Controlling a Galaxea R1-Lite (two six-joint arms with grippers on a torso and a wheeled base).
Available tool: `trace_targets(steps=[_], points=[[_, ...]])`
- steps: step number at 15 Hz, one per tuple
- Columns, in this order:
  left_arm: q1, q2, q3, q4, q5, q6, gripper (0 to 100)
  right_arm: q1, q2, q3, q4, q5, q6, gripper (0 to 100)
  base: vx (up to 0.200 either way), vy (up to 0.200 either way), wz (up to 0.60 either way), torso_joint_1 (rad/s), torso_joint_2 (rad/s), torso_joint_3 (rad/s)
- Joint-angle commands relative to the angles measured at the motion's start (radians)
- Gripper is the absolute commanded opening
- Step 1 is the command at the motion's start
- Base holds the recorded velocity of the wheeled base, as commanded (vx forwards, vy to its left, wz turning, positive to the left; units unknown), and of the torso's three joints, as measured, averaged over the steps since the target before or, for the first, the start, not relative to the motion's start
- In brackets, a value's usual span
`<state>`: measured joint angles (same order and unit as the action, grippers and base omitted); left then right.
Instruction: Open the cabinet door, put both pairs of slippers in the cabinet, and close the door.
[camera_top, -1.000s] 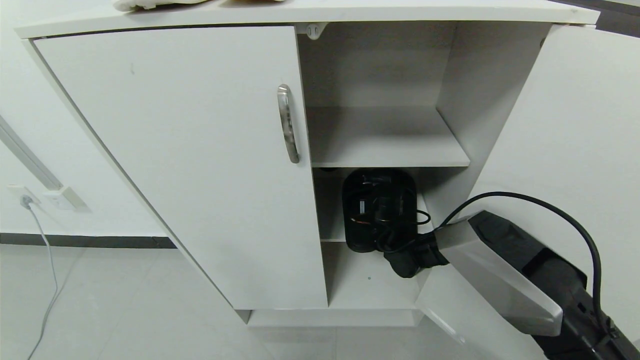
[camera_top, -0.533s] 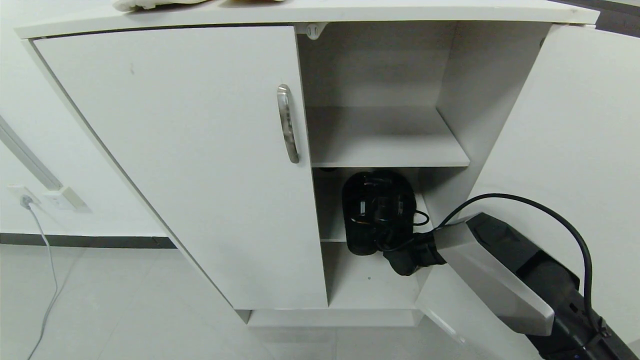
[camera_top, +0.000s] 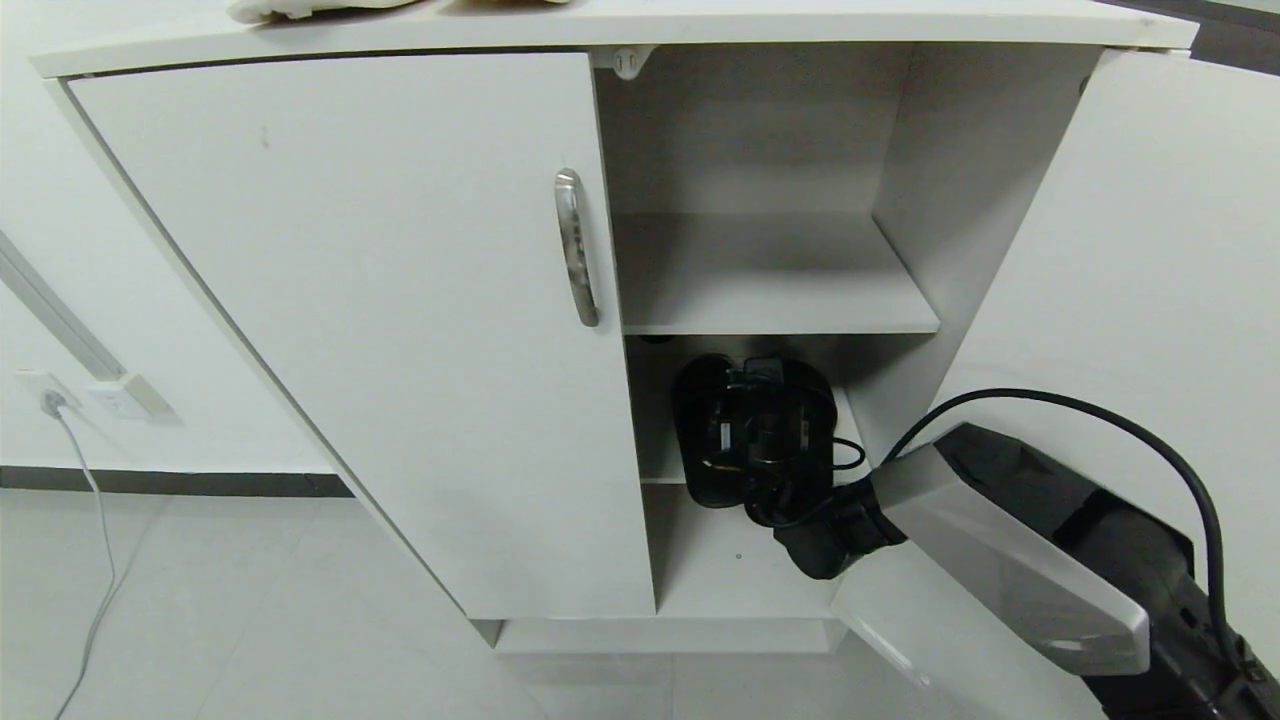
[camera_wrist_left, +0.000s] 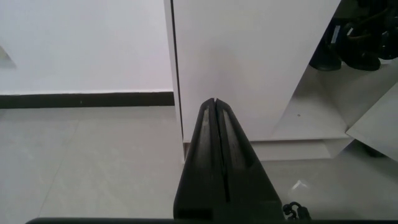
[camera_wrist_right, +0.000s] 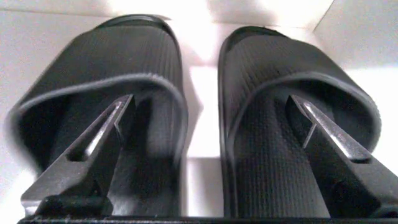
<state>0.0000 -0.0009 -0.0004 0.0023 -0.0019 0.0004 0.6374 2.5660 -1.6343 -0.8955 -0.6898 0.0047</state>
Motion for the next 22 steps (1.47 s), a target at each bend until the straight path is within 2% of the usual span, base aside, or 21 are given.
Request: trace_targets(steps=[1, 7, 12, 19, 22], points=[[0.000, 0.001, -0.001, 0.001, 0.000, 0.000, 0, 0.027, -0.107, 0.151, -0.048, -0.005, 0.001, 100, 0.000, 0.000, 0.00, 0.000, 0.00, 0.000], [0.000, 0.001, 0.000, -0.001, -0.001, 0.003, 0, 0.100, -0.274, 0.476, -0.192, -0.010, 0.001, 100, 0.000, 0.000, 0.00, 0.000, 0.00, 0.000], [0.000, 0.001, 0.000, 0.001, -0.003, 0.001, 0, 0.140, -0.398, 0.694, -0.289, -0.027, 0.001, 100, 0.000, 0.000, 0.00, 0.000, 0.00, 0.000], [0.000, 0.001, 0.000, -0.001, -0.003, 0.000, 0, 0.165, -0.405, 0.711, -0.289, -0.027, 0.001, 100, 0.000, 0.000, 0.00, 0.000, 0.00, 0.000], [0.000, 0.001, 0.000, 0.001, -0.003, 0.000, 0, 0.166, -0.405, 0.717, -0.296, -0.027, 0.001, 100, -0.200, 0.000, 0.00, 0.004, 0.00, 0.004]])
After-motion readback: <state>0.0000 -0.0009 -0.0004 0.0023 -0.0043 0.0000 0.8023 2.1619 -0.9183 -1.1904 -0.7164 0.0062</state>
